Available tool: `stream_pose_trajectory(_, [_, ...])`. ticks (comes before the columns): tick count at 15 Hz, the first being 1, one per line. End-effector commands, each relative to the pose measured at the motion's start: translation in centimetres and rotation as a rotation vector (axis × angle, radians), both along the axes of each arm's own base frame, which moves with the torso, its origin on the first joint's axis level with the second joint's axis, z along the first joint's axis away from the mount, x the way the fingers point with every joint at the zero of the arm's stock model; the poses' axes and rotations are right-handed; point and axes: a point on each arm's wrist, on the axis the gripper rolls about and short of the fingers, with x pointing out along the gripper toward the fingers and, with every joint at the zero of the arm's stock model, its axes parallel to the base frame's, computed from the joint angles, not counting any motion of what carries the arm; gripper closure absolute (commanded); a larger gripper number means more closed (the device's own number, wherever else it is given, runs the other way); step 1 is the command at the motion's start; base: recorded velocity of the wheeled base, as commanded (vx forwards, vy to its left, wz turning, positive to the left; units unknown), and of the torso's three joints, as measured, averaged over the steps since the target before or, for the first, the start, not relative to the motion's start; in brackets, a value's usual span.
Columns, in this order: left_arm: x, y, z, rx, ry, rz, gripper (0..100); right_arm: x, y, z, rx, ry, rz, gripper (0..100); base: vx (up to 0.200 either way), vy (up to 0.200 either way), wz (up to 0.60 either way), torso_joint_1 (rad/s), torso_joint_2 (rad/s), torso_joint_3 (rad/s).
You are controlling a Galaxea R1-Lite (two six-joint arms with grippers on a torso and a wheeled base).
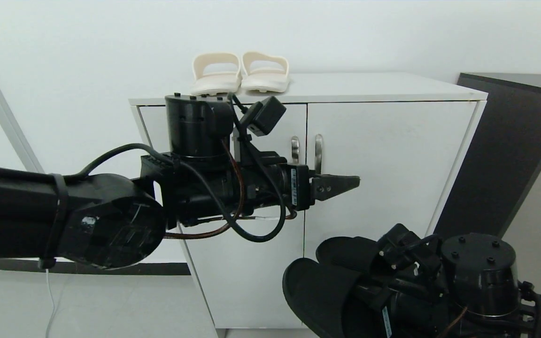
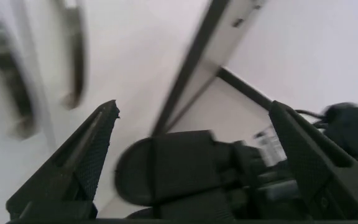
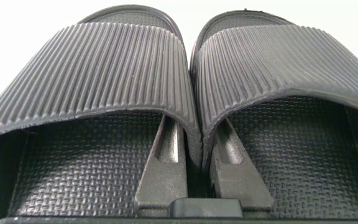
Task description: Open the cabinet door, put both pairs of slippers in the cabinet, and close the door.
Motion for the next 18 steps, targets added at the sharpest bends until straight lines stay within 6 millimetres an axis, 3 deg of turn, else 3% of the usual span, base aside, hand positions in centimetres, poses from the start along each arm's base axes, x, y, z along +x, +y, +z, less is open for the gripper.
stream_pose_trajectory(1, [0.4,-0.2,1.1,-0.04,-0.001,-0.017,0,0.0,0.0,-0.1,-0.002,0.002,0.001,100,0.0,0.0,0.0,0.0,0.0,0.0])
stream_pose_trajectory(10, [4.1,-0.1,0.8,-0.052,0.001,0.058,0,-0.1,0.0,0.1,0.008,0.004,0.021,100,0.0,0.0,0.0,0.0,0.0,0.0])
stream_pose_trajectory(13, [6.2,-1.3,-0.4,-0.034,-0.007,0.152,0,0.0,0.1,0.3,0.016,-0.002,0.018,100,0.0,0.0,0.0,0.0,0.0,0.0])
stream_pose_trajectory(18, [7.3,-2.1,-1.5,-0.025,0.005,0.152,0,0.1,0.0,0.3,0.017,-0.003,0.016,100,0.0,0.0,0.0,0.0,0.0,0.0])
